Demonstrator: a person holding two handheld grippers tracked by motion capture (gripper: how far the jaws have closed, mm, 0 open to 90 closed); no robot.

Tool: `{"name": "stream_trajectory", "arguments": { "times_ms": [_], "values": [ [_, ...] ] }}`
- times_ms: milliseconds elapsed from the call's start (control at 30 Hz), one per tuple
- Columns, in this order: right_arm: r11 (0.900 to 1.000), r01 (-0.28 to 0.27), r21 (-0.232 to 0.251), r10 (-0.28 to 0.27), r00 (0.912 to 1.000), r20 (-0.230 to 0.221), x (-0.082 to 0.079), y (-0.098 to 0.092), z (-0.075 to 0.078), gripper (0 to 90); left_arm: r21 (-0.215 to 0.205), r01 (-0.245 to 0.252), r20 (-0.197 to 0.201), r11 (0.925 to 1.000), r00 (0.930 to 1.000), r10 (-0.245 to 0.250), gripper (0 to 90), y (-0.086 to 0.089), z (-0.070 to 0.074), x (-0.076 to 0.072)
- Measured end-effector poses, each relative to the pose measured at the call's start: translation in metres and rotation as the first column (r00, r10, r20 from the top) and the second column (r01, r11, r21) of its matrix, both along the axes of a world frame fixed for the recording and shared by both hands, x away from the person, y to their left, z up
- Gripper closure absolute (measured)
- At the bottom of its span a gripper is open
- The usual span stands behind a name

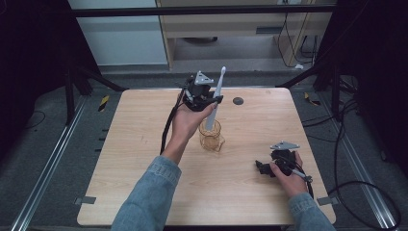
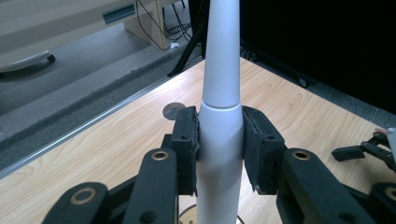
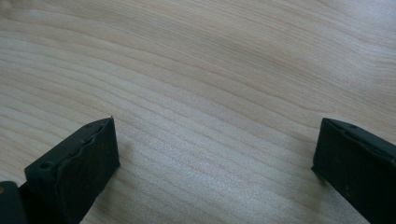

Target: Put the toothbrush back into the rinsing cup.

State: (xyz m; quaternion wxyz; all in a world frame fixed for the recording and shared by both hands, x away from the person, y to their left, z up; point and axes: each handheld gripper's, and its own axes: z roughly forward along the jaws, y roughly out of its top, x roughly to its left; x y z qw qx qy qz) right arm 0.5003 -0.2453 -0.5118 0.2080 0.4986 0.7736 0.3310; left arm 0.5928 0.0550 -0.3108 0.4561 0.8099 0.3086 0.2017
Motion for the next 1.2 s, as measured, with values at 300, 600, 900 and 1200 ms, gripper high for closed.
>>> {"name": "stream_trajectory", "arguments": {
  "times_ms": [300, 600, 900, 1200],
  "values": [
    [1.000, -0.002, -0.001, 0.002, 1.0000, 0.001, 0.000, 0.000, 0.000, 0.3, -0.004, -0.009, 0.015, 0.9999, 0.9998, 0.009, 67.5, 0.001, -0.016, 0.002],
    [1.000, -0.008, -0.014, 0.008, 0.9999, 0.012, 0.001, -0.001, -0.001, 0.4, 0.008, -0.017, -0.007, 0.9998, 0.9998, 0.017, 67.5, 0.001, -0.038, 0.007],
    [1.000, -0.001, -0.001, 0.001, 1.0000, 0.001, 0.000, 0.000, 0.000, 0.4, 0.007, -0.018, -0.035, 0.9998, 0.9992, 0.018, 67.6, 0.001, -0.057, 0.008],
    [1.000, -0.008, -0.014, 0.008, 0.9999, 0.012, 0.001, -0.001, -0.001, 0.4, 0.007, -0.027, -0.054, 0.9996, 0.9982, 0.027, 67.5, 0.005, -0.070, 0.009]
  ]
}}
